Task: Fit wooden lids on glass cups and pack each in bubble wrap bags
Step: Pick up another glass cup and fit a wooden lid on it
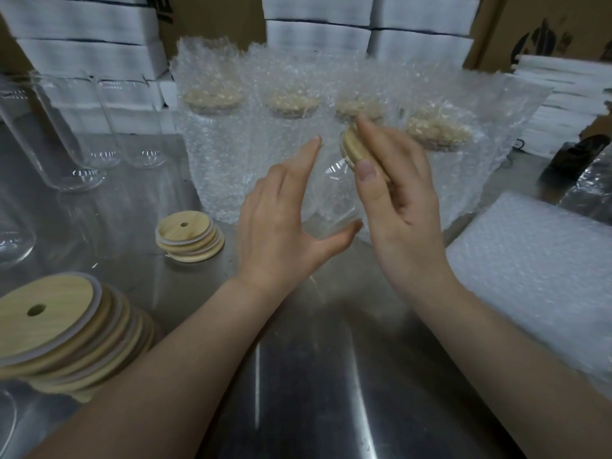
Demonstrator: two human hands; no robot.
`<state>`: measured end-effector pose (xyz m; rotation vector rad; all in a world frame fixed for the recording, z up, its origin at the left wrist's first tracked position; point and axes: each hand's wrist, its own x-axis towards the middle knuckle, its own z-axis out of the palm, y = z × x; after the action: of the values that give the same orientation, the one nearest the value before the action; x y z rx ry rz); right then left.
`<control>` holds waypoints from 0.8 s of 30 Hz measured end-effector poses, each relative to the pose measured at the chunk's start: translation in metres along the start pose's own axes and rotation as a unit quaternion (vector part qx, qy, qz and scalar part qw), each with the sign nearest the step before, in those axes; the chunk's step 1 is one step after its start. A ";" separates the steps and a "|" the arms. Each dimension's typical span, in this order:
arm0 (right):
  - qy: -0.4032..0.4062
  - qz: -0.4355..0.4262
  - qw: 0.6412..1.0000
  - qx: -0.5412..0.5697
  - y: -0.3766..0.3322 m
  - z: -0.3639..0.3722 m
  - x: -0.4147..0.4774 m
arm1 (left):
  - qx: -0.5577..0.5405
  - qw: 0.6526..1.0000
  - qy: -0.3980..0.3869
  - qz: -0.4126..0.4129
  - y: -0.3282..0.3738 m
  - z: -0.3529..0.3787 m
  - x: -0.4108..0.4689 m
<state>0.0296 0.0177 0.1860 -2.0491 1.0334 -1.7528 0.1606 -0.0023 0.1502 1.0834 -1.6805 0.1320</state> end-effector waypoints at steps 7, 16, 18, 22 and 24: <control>-0.016 0.008 1.000 0.002 -0.002 -0.001 0.001 | 0.010 1.000 0.002 0.000 0.004 -0.001 0.000; -0.040 0.031 0.998 0.039 -0.002 0.006 -0.003 | -0.010 1.000 0.009 -0.009 0.004 -0.001 -0.003; -0.045 0.033 0.998 0.038 -0.002 0.007 -0.003 | -0.010 1.000 0.010 -0.008 0.004 -0.002 -0.003; -0.087 0.049 0.995 0.004 -0.005 0.003 0.000 | -0.016 1.000 0.021 -0.010 0.001 -0.002 -0.002; -0.099 0.046 0.994 -0.031 -0.010 -0.001 0.002 | -0.030 0.999 0.030 -0.023 0.001 -0.001 -0.001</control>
<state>0.0321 0.0240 0.1939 -2.1246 1.1139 -1.4558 0.1605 -0.0008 0.1497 1.0622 -1.5950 0.0836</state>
